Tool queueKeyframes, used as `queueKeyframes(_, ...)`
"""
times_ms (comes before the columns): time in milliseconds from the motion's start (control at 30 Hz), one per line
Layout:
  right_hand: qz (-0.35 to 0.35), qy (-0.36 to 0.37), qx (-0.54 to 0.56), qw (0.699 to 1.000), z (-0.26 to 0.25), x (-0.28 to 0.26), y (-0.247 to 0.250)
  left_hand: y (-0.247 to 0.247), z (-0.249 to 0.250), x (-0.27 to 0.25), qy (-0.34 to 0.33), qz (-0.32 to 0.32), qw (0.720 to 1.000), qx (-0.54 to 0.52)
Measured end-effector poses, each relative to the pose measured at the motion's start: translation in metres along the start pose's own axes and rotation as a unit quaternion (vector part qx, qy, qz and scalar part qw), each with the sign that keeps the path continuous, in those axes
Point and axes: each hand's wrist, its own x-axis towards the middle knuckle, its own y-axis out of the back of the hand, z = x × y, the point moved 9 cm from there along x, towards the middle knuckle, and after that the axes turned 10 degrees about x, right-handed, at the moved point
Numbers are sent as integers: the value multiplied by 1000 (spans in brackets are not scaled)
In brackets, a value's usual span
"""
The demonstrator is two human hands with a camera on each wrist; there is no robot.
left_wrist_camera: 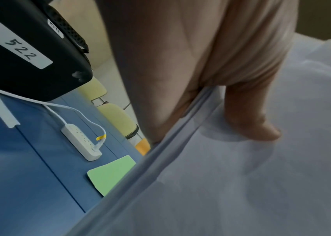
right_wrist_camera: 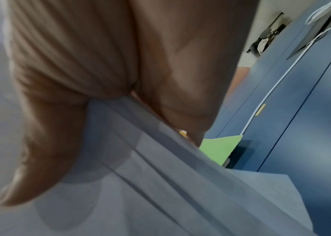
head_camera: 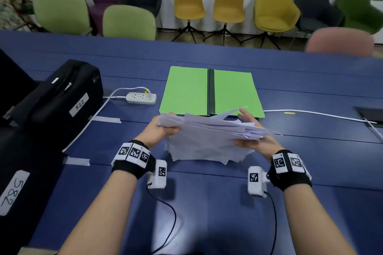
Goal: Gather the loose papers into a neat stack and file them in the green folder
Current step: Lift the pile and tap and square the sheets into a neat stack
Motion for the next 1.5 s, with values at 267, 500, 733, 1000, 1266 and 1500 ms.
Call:
queueKeyframes(267, 132, 13, 1, 991, 6, 1, 16, 1, 5, 5, 27, 33, 997, -62)
queueKeyframes(500, 260, 120, 124, 950, -28, 0, 22, -6, 48, -6, -16, 175, 984, -22)
queueKeyframes(733, 213, 75, 89, 970, -3, -12, 20, -15, 36, -27, -17, 138, 990, -11)
queueKeyframes(1000, 210, 58, -59, 974, -14, 4, 6, -9, 163, -40, -236, 201, 842, 441)
queueKeyframes(1266, 237, 87, -137, 958, -35, -1, -7, -25, 173, -16, -156, 96, 755, 629)
queueKeyframes(1500, 179, 175, -341, 906, -135, -15, -41, 5, 139, -18, -44, 13, 882, 469)
